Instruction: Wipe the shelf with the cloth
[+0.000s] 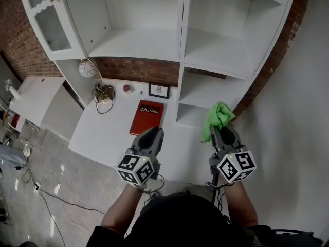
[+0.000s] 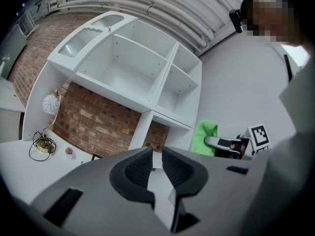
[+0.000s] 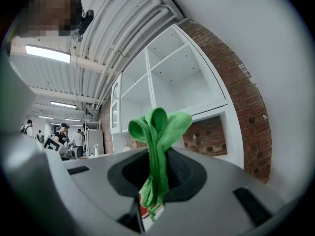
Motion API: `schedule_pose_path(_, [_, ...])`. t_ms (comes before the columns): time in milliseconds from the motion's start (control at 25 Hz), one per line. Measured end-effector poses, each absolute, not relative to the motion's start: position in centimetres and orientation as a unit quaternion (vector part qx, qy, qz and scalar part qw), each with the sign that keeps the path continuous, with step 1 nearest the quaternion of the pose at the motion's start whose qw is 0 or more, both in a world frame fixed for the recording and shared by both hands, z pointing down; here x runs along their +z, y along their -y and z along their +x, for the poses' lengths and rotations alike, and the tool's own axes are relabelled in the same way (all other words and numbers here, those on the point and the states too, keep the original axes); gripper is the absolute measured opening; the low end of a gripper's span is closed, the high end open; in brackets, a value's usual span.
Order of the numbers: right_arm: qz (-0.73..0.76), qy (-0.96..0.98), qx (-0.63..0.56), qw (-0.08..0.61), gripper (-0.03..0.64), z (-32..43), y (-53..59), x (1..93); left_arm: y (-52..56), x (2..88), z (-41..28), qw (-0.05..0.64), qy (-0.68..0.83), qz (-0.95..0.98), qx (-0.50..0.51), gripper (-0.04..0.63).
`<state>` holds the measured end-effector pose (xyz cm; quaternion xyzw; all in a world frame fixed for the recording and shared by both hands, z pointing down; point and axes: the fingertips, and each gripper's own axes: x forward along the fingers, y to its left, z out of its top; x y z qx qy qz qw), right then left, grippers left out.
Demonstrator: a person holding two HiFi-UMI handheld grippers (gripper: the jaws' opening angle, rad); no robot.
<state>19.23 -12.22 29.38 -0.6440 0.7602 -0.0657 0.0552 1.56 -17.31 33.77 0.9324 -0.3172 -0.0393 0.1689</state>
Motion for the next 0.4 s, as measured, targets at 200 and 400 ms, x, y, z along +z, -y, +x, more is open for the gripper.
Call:
schedule_pose_path(200, [-0.642, -0.761, -0.07, 0.056, 0.06, 19.48, 12.38, 29.58, 17.55, 33.76, 1.66, 0.167, 0.32, 0.932, -0.04, 0.057])
schedule_pose_path(400, [-0.64, -0.763, -0.072, 0.055, 0.06, 19.65, 12.43, 29.57, 17.73, 33.72, 1.81, 0.167, 0.324, 0.931, -0.039, 0.057])
